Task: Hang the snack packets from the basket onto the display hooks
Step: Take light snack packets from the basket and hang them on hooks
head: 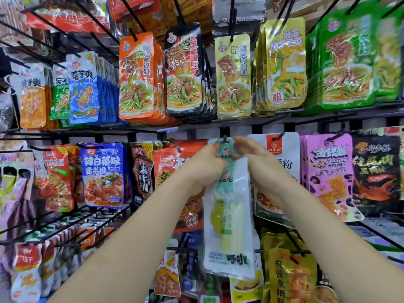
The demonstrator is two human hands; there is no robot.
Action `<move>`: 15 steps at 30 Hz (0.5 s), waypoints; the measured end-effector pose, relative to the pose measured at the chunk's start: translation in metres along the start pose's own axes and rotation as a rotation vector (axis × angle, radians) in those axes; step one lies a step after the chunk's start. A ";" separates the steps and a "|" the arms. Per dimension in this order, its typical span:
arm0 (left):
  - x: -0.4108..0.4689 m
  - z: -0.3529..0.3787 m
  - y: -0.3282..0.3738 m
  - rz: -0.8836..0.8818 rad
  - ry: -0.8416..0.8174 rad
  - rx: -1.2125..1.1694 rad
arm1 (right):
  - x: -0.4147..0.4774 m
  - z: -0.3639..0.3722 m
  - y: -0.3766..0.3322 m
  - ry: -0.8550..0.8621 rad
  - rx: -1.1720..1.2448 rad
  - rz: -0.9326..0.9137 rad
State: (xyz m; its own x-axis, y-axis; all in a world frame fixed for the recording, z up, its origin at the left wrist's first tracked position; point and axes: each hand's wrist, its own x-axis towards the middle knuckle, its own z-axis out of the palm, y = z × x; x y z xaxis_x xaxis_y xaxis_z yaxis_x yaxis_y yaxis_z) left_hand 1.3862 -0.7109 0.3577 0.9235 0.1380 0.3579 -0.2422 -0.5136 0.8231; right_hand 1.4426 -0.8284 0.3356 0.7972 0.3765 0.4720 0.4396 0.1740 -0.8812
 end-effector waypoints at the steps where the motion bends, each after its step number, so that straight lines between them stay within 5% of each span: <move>1: 0.002 0.000 0.001 0.007 0.006 -0.016 | 0.001 -0.001 0.001 0.013 0.045 0.017; 5: 0.004 0.000 -0.003 0.069 0.079 0.040 | -0.003 -0.009 0.002 -0.022 0.236 0.099; 9: -0.004 0.000 -0.008 0.118 0.208 -0.027 | -0.015 -0.011 0.002 -0.067 -0.095 -0.074; 15: -0.024 -0.006 -0.009 0.197 0.334 -0.151 | -0.024 -0.007 -0.008 0.015 -0.178 -0.218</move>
State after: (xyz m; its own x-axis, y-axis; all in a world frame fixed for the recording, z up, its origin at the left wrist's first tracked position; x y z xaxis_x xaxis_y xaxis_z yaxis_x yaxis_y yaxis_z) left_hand 1.3643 -0.7048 0.3440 0.7136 0.3295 0.6182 -0.4690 -0.4309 0.7710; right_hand 1.4228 -0.8451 0.3317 0.6811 0.3341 0.6515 0.6661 0.0866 -0.7408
